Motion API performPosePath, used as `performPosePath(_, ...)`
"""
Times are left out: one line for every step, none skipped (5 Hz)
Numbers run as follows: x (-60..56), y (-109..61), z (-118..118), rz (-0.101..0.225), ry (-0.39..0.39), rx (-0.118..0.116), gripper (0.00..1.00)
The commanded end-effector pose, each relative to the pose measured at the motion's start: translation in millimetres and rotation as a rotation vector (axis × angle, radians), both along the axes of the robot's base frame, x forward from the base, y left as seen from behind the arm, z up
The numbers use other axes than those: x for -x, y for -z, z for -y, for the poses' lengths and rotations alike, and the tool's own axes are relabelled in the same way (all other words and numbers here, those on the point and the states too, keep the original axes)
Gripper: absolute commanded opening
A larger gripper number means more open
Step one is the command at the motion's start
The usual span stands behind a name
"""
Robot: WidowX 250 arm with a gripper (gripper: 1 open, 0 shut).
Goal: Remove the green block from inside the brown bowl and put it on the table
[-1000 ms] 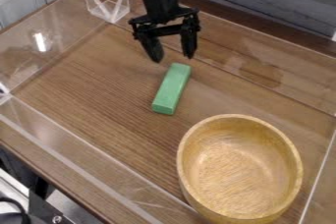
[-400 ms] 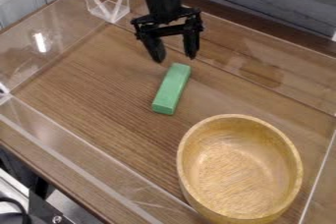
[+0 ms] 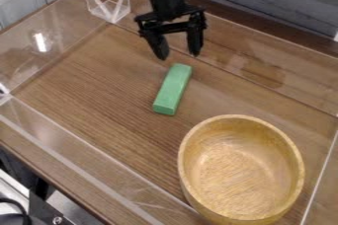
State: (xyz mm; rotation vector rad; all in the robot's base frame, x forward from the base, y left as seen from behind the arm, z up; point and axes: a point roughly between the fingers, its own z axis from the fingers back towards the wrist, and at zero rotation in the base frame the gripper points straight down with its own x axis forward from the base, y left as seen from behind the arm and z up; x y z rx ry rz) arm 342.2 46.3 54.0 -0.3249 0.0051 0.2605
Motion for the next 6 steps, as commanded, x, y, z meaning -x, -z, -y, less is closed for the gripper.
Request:
performPosePath(-9.1,-12.9,1,0.059,0.005,-0.019,1.0)
performPosePath(-9.8,-8.9,2,0.057,0.001,-0.018,1.0)
performPosePath(-10.5,-5.2,2,0.055,-0.003,-0.018,1.0)
performPosePath(-11.7,-1.2,2,0.052,-0.005,-0.019,1.0)
performPosePath(-13.2,1.1,2,0.052,-0.004,-0.02,1.0)
performPosePath(-14.7,2.6,2,0.052,-0.003,-0.02,0.0)
